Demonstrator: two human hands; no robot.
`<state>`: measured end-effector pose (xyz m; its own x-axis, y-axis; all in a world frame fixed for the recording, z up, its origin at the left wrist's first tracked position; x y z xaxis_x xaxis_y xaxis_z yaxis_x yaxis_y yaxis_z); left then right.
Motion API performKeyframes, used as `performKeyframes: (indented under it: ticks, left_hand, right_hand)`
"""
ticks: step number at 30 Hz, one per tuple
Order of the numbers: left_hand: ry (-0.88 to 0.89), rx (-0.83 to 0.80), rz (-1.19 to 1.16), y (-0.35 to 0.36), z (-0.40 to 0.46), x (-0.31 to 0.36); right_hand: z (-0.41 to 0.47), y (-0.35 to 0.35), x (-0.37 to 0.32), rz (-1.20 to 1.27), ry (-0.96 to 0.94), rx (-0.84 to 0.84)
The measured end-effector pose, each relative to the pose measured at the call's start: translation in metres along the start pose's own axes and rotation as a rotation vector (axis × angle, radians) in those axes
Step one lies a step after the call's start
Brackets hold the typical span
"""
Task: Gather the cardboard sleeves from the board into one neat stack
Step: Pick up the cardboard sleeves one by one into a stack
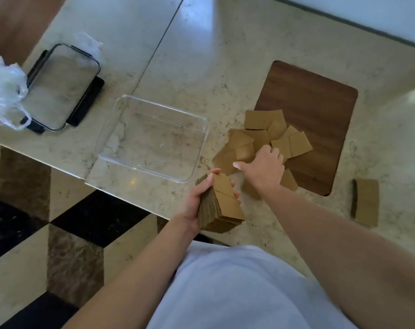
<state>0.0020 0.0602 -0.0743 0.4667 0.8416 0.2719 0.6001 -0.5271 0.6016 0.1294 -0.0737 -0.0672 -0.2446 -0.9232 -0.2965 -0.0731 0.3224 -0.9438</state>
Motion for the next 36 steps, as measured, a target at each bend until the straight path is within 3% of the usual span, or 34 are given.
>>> performKeyframes:
  ticks: [4,11,17,22,25,29,36]
  left_hand:
    - [-0.025,0.146,0.064,-0.015,0.001,-0.001]
    - [-0.09,0.231,0.148,-0.013,0.01,-0.009]
    - [-0.14,0.266,0.232,-0.006,0.01,-0.018]
    - [-0.137,0.261,0.242,-0.005,0.008,-0.019]
    - [-0.122,0.264,0.215,-0.008,0.007,-0.018]
    - [-0.075,0.273,0.129,-0.008,0.01,-0.015]
    - [-0.023,0.314,0.064,-0.004,0.019,-0.013]
  right_hand:
    - [0.002,-0.001,0.009,0.279,0.148,-0.132]
    - [-0.002,-0.015,0.046,0.279,0.152,-0.08]
    - [-0.002,-0.029,0.048,-0.193,-0.284,0.034]
    - [0.013,-0.018,0.01,-0.329,-0.802,-0.199]
    - [0.019,-0.017,-0.005,-0.409,-0.9,-0.212]
    - [0.015,-0.016,-0.002,-0.357,-0.739,-0.217]
    - [-0.01,-0.013,0.041,0.23,-0.019,-0.426]
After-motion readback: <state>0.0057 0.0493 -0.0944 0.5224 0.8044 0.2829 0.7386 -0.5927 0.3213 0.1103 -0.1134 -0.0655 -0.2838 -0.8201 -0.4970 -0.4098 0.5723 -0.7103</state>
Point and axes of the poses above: each hand's wrist, its own z-axis towards the middle knuckle, its own y-axis out of the palm, x = y × z, the point moved 5 cm from there along z, towards the middle knuckle, and after that the axes turned 15 degrees about x, right-handed, at the moved point
